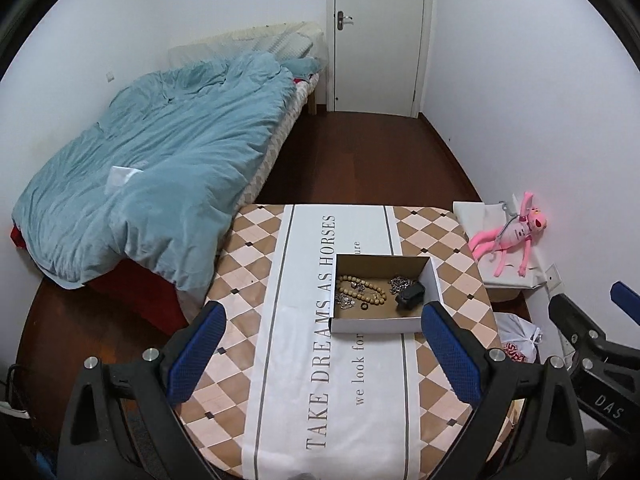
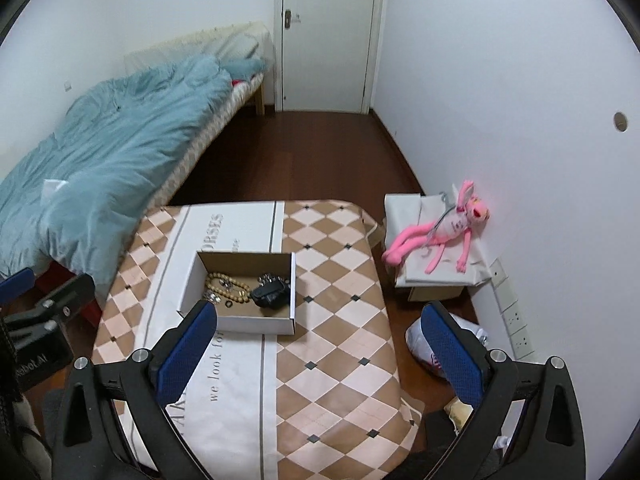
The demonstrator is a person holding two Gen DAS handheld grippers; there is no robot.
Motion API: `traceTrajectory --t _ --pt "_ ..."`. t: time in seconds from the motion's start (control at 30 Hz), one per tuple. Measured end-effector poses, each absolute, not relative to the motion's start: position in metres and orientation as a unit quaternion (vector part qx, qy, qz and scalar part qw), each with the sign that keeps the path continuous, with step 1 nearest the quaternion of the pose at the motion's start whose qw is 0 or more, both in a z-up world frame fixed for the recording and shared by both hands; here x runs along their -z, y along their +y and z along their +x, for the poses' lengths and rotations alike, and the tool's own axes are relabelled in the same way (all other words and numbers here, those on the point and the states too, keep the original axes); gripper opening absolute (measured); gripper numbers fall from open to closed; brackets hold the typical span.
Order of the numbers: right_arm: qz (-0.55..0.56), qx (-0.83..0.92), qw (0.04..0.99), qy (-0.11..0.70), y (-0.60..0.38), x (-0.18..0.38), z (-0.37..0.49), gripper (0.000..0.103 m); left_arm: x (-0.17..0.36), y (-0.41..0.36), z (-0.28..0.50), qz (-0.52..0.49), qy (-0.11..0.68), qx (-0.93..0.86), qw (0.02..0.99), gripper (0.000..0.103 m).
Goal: Organize jewelry
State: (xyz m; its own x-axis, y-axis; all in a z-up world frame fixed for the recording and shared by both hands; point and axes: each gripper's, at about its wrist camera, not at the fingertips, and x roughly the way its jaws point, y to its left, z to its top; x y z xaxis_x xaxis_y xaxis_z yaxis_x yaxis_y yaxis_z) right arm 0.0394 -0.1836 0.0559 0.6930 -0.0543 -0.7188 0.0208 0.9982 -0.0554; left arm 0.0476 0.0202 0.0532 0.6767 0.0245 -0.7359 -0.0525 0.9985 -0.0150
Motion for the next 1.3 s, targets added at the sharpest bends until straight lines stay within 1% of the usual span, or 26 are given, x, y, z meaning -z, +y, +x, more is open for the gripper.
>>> traceTrajectory --t 0.23,0.63,0.8,1.03,1.3 --pt "-0.02 0.015 0.925 0.378 -0.181 -0.075 0.016 0.103 -0.073 0.024 0.023 -0.013 0.382 -0.029 0.924 0.1" --pt "-0.016 0.011 0.925 0.379 -0.182 -0.088 0.004 0.103 -0.068 0.022 0.027 -0.023 0.406 -0.015 0.914 0.1" --pt "-0.018 0.019 0.92 0.391 -0.185 -0.084 0.021 0.103 -0.059 0.019 0.043 -0.025 0.423 -0.014 0.905 0.1" --pt "-0.025 0.027 0.909 0.415 -0.186 -0.065 0.059 0.103 -0.048 0.017 0.069 -0.023 0.448 -0.02 0.894 0.1" --pt "-0.033 0.031 0.899 0.436 -0.183 -0.052 0.089 0.103 -0.041 0.012 0.088 -0.015 0.462 -0.022 0.887 0.1"
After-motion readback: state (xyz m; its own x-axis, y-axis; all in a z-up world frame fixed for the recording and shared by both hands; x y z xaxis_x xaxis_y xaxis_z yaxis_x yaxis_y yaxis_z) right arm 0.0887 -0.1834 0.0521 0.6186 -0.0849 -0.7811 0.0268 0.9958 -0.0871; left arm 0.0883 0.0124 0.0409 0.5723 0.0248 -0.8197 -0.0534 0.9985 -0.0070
